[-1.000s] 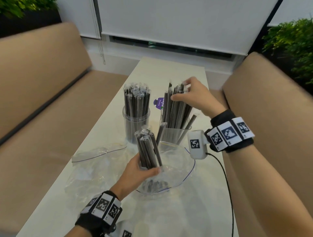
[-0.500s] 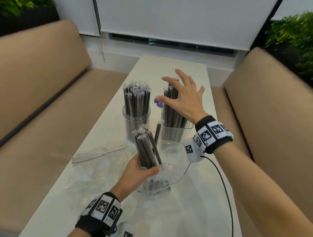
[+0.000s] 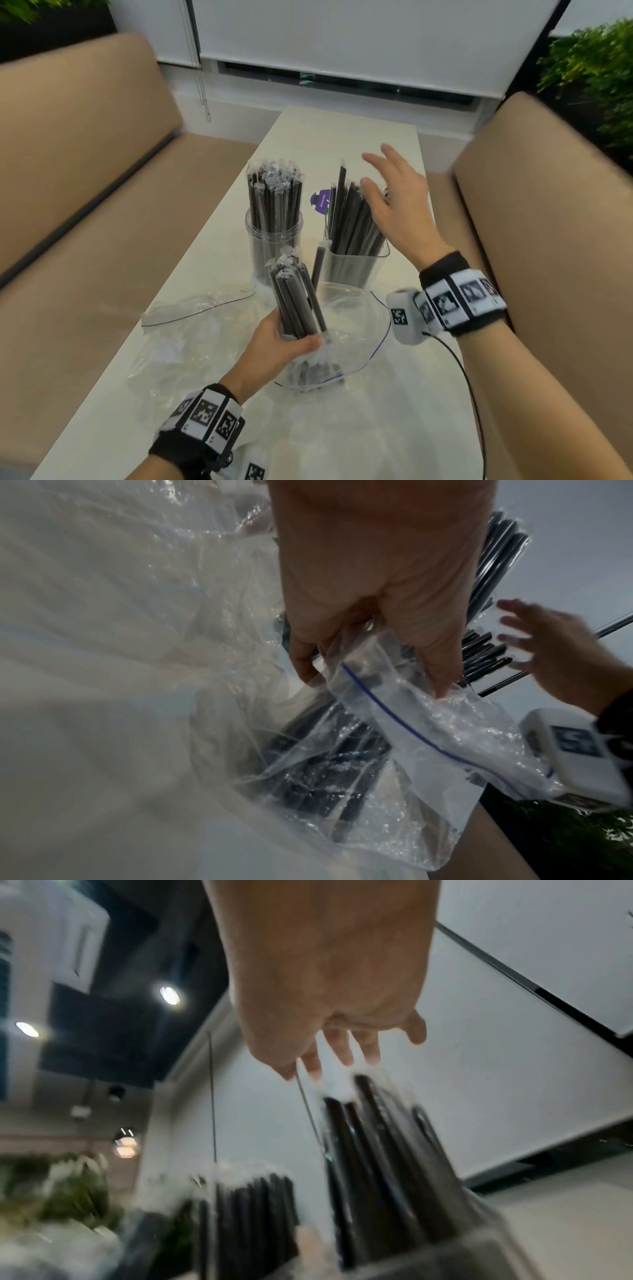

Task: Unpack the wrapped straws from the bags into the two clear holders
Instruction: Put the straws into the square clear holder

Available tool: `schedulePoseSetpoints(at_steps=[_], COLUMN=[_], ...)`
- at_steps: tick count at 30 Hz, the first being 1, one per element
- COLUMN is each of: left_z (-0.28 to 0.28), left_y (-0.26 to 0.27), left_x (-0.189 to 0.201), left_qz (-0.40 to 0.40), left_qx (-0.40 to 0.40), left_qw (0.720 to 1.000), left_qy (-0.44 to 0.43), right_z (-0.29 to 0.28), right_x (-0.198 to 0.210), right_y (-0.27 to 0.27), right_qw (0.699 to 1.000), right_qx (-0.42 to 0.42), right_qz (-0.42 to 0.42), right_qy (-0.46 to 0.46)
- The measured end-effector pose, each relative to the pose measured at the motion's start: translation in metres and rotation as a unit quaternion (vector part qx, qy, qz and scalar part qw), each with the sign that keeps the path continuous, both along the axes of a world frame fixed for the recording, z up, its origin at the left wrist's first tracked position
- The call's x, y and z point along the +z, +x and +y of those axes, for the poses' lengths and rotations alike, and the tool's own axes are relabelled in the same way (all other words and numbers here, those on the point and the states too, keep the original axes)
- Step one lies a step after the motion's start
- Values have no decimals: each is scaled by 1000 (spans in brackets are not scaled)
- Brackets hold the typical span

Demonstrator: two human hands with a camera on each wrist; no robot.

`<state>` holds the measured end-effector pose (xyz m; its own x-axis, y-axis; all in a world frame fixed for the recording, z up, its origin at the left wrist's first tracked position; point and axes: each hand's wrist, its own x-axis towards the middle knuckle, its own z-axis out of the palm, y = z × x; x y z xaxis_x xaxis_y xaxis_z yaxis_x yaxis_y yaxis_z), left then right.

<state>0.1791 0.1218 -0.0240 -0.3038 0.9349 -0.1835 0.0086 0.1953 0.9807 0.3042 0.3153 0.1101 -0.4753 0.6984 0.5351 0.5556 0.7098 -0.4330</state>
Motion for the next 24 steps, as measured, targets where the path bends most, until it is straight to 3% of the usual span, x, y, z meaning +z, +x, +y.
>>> schedulePoseSetpoints(at_steps=[1,3,6,8,11,15,19,22,24], left_z=[0,1,2,4,10,13,7,2,1], left_y=[-1,-3,-2,2,13,16,8,5,7], left_x=[-1,-2,-2,1,4,11,9,9,10], left_qz=[0,-4,-2,16,46,70,72,54,49], left_qx=[2,3,-6,-21,-54,-60,-71,-66,-70], left_qw=[1000,1000,1000,1000,997,995,994,996,996], left_qy=[-2,-5,2,10,34,40,33,8,-9], right_z=[-16,-51,-93,-111,-126,-118,-88,-64,-48], right_x=[5,6,-25,-52,-79,-70,-16,42,72], right_y=[7,18,24,18,1,-9,3,16,22], right_qw=[997,981,947,928,938,905,889,885,857], right_qx=[15,35,59,75,58,25,8,-3,-6], right_qz=[80,162,71,12,8,188,298,389,473], right_qy=[7,-102,-307,-366,-342,-381,-347,-255,-204])
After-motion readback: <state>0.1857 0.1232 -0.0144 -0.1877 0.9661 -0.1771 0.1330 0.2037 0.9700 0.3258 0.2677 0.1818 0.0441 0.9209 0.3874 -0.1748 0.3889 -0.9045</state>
